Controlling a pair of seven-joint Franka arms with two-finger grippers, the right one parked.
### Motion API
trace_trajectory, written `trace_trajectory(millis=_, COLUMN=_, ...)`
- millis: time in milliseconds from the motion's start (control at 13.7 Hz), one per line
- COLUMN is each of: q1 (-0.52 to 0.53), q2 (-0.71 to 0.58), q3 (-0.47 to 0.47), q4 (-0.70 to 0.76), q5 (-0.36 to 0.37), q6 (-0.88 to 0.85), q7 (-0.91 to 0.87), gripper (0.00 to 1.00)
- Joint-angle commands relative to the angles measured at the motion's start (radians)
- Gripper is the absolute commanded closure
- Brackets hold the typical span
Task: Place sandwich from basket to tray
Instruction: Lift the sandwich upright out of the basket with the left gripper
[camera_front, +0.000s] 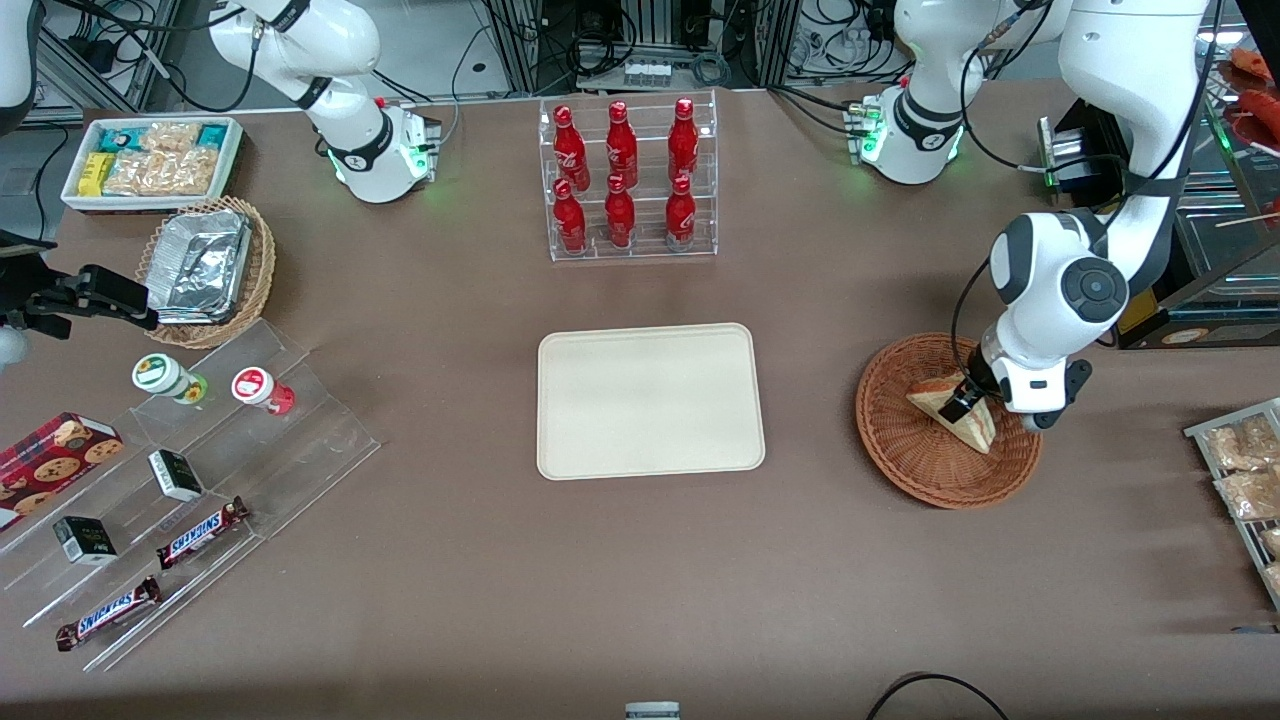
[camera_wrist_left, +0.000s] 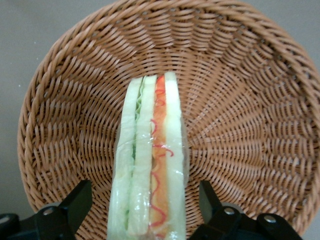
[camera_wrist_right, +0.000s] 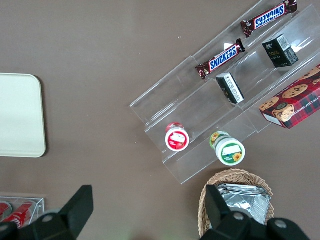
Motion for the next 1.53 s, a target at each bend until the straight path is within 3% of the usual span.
trace_trajectory(millis=0, q1=-0.001, q2=-0.009, q3=-0.002, q4=-0.015, q5=-0.007, q6=0.019, q7=-0.037, gripper=0.83)
trace_trajectory(millis=73, q1=-0.001, q2=-0.015, q3=-0.002, q4=-0.015, q5=-0.007, q6=0.015, q7=-0.039, gripper=1.00)
trace_trajectory(millis=510, q1=-0.007, q2=-0.079, q3=-0.013, q4=0.046, q5=-0.004, q6=-0.138, q7=-0.021, gripper=1.00)
trace_trajectory(millis=1093, q1=-0.012, q2=-0.055, q3=-0.215, q4=0.292, q5=0.001, q6=-0.453, q7=0.096, gripper=1.00)
trace_trajectory(millis=1457, q1=-0.159, q2=-0.001, q3=-0.258, q4=0.367, q5=0.003, q6=-0.453, q7=0.101, gripper=1.00)
